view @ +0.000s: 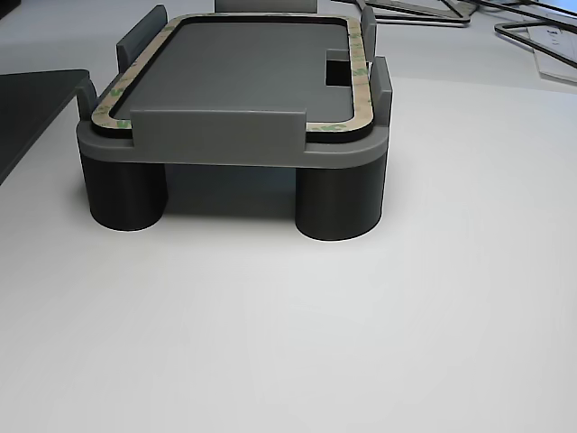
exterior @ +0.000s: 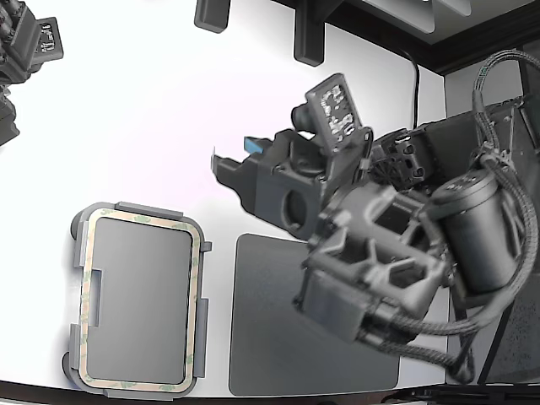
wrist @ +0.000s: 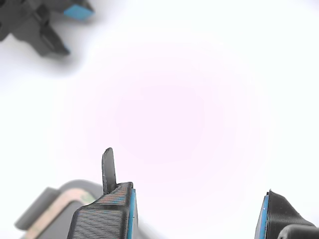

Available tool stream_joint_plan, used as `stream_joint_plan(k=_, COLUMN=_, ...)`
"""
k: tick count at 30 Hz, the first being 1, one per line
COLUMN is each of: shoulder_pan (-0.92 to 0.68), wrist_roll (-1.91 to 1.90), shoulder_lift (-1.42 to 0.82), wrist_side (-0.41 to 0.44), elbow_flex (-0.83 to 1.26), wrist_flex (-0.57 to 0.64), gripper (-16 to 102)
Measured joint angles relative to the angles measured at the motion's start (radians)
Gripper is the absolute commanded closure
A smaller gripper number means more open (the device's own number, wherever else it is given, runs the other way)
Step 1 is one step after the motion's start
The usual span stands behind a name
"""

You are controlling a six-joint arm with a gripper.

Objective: Move top rectangular frame to the holder.

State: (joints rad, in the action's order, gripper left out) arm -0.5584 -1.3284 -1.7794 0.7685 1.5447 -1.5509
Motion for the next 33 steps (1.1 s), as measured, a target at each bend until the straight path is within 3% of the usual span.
stream_joint_plan(k=7, shoulder_pan=0.149, wrist_roll=0.512, shoulder_lift=-0.402, wrist_side=-0.107, elbow_flex=0.354, wrist_flex=0.252, gripper=-14)
stream_joint_plan(k=13, shoulder_pan=0.351, wrist_roll=0.939, shoulder_lift=-0.739, wrist_side=-0.322, elbow_flex=0.655, wrist_flex=0.468, gripper=-14)
stream_joint_plan(k=19, shoulder_pan=0.514, wrist_roll=1.16, shoulder_lift=-0.983, wrist_side=-0.525, elbow_flex=0.885, wrist_flex=0.545, gripper=-14)
stream_joint_plan(k=27, shoulder_pan=0.525, wrist_roll=1.181, shoulder_lift=-1.152, wrist_side=-0.591, elbow_flex=1.095, wrist_flex=0.555, gripper=-14)
stream_joint_plan(k=33, shoulder_pan=0.525, wrist_roll=1.206, shoulder_lift=-1.152, wrist_side=-0.627, elbow_flex=1.112, wrist_flex=0.569, gripper=-14)
